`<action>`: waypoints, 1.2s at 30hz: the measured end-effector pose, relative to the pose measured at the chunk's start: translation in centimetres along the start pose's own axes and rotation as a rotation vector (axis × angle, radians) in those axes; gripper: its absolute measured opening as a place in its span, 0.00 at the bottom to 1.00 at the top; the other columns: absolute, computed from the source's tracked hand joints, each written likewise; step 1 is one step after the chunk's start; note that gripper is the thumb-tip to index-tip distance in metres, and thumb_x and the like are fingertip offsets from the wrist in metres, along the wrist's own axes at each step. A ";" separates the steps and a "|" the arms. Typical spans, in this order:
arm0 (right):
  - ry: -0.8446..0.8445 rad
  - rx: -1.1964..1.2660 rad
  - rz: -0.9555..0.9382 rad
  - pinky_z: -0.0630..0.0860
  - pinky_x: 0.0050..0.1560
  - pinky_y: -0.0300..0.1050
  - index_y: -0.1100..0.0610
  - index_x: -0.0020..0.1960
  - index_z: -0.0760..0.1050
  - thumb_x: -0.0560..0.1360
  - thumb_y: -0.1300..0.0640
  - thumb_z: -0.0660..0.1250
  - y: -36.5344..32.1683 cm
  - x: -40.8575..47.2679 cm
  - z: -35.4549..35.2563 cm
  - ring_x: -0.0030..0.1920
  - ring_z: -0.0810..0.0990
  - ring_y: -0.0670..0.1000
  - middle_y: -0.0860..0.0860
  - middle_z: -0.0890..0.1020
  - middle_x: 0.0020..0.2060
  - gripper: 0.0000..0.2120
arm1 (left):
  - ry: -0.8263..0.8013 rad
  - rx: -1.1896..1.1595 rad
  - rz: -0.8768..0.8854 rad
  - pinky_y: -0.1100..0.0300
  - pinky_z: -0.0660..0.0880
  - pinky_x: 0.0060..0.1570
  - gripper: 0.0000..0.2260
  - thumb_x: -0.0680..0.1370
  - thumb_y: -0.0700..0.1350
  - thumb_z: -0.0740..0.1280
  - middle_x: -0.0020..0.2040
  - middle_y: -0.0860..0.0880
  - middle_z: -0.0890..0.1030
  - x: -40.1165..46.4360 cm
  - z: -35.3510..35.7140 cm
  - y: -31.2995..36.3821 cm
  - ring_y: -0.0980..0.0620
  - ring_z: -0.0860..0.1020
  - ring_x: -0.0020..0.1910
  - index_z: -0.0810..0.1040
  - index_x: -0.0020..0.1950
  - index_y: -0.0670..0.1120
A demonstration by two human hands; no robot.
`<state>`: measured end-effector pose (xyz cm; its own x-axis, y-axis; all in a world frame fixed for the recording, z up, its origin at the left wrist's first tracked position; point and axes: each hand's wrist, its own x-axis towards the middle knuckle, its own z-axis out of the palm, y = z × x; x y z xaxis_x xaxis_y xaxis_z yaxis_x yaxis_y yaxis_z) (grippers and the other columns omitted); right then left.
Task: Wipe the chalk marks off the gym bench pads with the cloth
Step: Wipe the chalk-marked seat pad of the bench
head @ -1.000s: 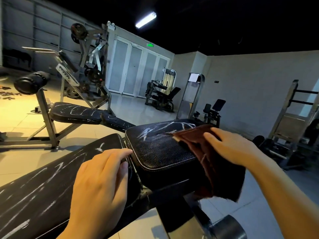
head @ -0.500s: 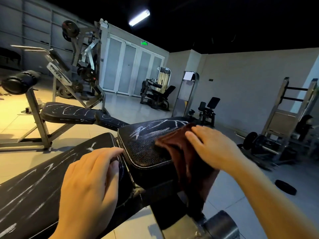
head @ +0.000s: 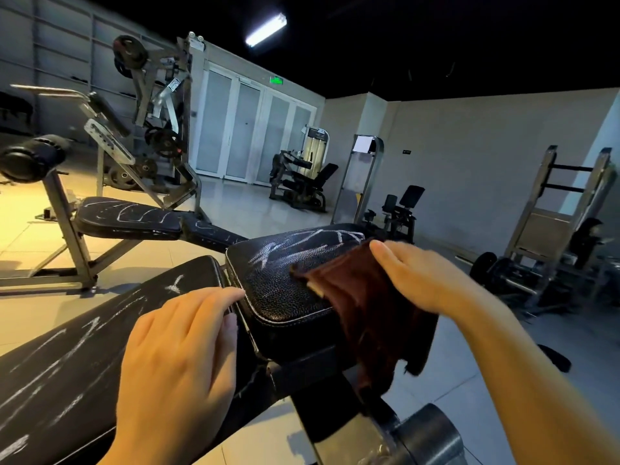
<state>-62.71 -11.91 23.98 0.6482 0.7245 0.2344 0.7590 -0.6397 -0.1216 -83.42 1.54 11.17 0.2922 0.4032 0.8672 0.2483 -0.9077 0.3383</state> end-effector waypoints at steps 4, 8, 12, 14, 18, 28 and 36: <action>-0.137 -0.030 0.120 0.66 0.63 0.46 0.50 0.77 0.60 0.81 0.36 0.45 1.1 4.9 -0.3 0.69 0.70 0.54 0.51 0.68 0.73 0.29 | -0.014 0.025 0.001 0.62 0.59 0.46 0.14 0.78 0.47 0.55 0.50 0.48 0.81 -0.1 0.0 -0.1 0.49 0.76 0.49 0.78 0.56 0.47; -0.037 -0.076 0.002 0.49 0.74 0.42 0.53 0.79 0.52 0.84 0.44 0.47 1.7 2.1 0.5 0.78 0.52 0.48 0.48 0.53 0.79 0.27 | -0.016 0.026 0.036 0.59 0.63 0.46 0.15 0.78 0.47 0.55 0.49 0.49 0.82 0.0 0.1 0.0 0.48 0.79 0.47 0.79 0.55 0.46; 0.109 -0.128 -0.140 0.41 0.73 0.39 0.49 0.79 0.52 0.82 0.41 0.42 -0.7 -3.1 2.7 0.77 0.49 0.44 0.45 0.53 0.79 0.27 | 0.019 0.020 0.044 0.58 0.64 0.46 0.14 0.78 0.46 0.55 0.49 0.49 0.82 0.1 0.4 0.3 0.48 0.79 0.46 0.79 0.55 0.46; 0.112 -0.130 -0.238 0.38 0.73 0.40 0.45 0.79 0.49 0.77 0.37 0.38 -3.5 -4.9 3.9 0.77 0.46 0.42 0.43 0.50 0.78 0.32 | 0.058 -0.041 0.001 0.57 0.66 0.46 0.14 0.78 0.46 0.55 0.49 0.50 0.81 0.2 0.4 0.4 0.51 0.77 0.47 0.78 0.56 0.47; 0.076 -0.132 -0.415 0.37 0.73 0.44 0.43 0.78 0.49 0.81 0.38 0.41 -8.4 -6.1 5.6 0.78 0.46 0.46 0.46 0.51 0.79 0.27 | 0.092 -0.145 -0.084 0.52 0.71 0.43 0.13 0.77 0.47 0.55 0.47 0.53 0.78 0.0 0.1 0.2 0.55 0.74 0.44 0.76 0.57 0.48; 0.175 -0.250 0.128 0.46 0.78 0.53 0.50 0.77 0.60 0.83 0.44 0.43 0.1 -1.2 1.4 0.78 0.50 0.51 0.51 0.52 0.79 0.25 | -0.057 0.034 0.042 0.57 0.63 0.51 0.14 0.78 0.51 0.56 0.53 0.52 0.79 -1.0 -1.5 -1.4 0.53 0.72 0.53 0.76 0.57 0.50; 0.249 -0.065 -0.331 0.63 0.69 0.46 0.49 0.70 0.70 0.82 0.43 0.44 -8.2 -3.6 6.0 0.67 0.71 0.48 0.48 0.74 0.67 0.24 | -0.058 0.073 0.038 0.57 0.62 0.53 0.14 0.79 0.52 0.55 0.54 0.51 0.79 -1.0 -0.7 -1.5 0.53 0.71 0.55 0.75 0.59 0.51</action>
<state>-70.86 -7.76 18.38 0.3289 0.8146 0.4778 0.9132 -0.4033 0.0590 -84.75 2.42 10.08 0.3552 0.3762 0.8557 0.3017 -0.9126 0.2760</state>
